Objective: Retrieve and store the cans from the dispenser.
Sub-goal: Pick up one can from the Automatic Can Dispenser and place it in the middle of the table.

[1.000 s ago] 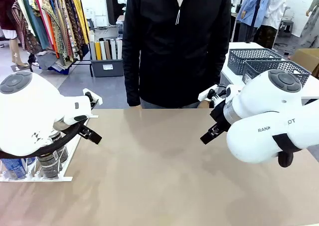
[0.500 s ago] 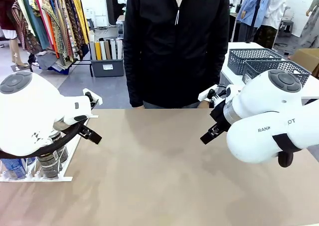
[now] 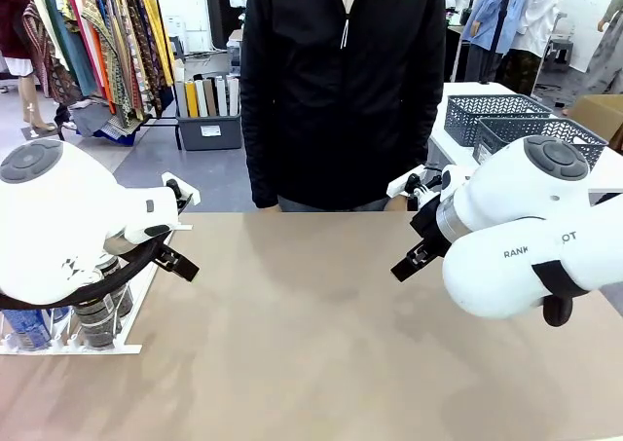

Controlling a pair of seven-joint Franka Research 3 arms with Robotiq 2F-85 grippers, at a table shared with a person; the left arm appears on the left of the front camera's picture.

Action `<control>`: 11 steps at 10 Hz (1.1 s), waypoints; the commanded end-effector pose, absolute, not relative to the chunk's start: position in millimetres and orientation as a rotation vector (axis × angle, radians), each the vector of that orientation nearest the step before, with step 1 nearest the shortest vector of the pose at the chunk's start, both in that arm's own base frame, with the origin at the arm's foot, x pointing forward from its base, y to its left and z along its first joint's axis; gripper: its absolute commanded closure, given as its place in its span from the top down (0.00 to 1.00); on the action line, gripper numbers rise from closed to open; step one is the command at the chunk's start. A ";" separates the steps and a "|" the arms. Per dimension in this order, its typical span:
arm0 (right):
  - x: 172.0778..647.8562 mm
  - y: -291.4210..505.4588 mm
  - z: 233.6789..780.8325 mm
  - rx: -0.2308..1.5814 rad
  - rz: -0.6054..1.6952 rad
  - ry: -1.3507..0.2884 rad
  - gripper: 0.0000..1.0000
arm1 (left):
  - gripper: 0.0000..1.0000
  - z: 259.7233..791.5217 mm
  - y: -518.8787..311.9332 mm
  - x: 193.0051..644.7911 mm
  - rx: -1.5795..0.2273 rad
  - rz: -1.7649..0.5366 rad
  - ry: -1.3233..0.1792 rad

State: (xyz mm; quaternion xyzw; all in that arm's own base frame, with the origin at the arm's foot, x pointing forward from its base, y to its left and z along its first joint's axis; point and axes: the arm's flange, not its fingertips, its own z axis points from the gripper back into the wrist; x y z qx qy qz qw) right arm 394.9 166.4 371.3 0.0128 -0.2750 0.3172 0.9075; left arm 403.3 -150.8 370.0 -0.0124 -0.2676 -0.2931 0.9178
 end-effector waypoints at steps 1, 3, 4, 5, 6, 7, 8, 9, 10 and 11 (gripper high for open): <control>394.9 166.4 371.3 0.027 0.655 -0.568 1.00 | 1.00 370.2 -150.9 403.3 -0.025 -0.604 -0.551; 393.6 156.7 382.2 0.183 0.641 -0.393 1.00 | 1.00 388.1 -149.1 396.6 -0.031 -0.605 -0.488; 390.5 143.3 400.9 0.392 0.574 -0.253 1.00 | 1.00 414.3 -148.4 387.5 -0.183 -0.551 -0.443; 387.6 123.1 425.7 0.543 0.314 -0.202 1.00 | 1.00 447.3 -148.9 378.7 -0.280 -0.301 -0.351; 377.7 100.8 446.8 0.687 0.251 -0.176 1.00 | 1.00 471.1 -141.1 366.2 -0.383 -0.243 -0.347; 365.5 79.4 466.2 0.822 0.271 -0.186 1.00 | 1.00 494.4 -124.7 352.2 -0.535 -0.288 -0.356; 352.6 55.9 482.7 0.978 0.328 -0.191 1.00 | 1.00 516.3 -98.1 335.0 -0.689 -0.369 -0.360; 336.9 16.5 495.8 1.147 0.334 -0.262 1.00 | 1.00 537.1 -47.0 315.5 -0.818 -0.376 -0.376; 329.3 -12.8 495.8 1.206 0.289 -0.319 1.00 | 1.00 543.0 -4.7 308.0 -0.903 -0.347 -0.381; 319.4 -43.9 489.1 1.273 0.225 -0.386 1.00 | 1.00 540.3 47.3 302.7 -0.985 -0.255 -0.420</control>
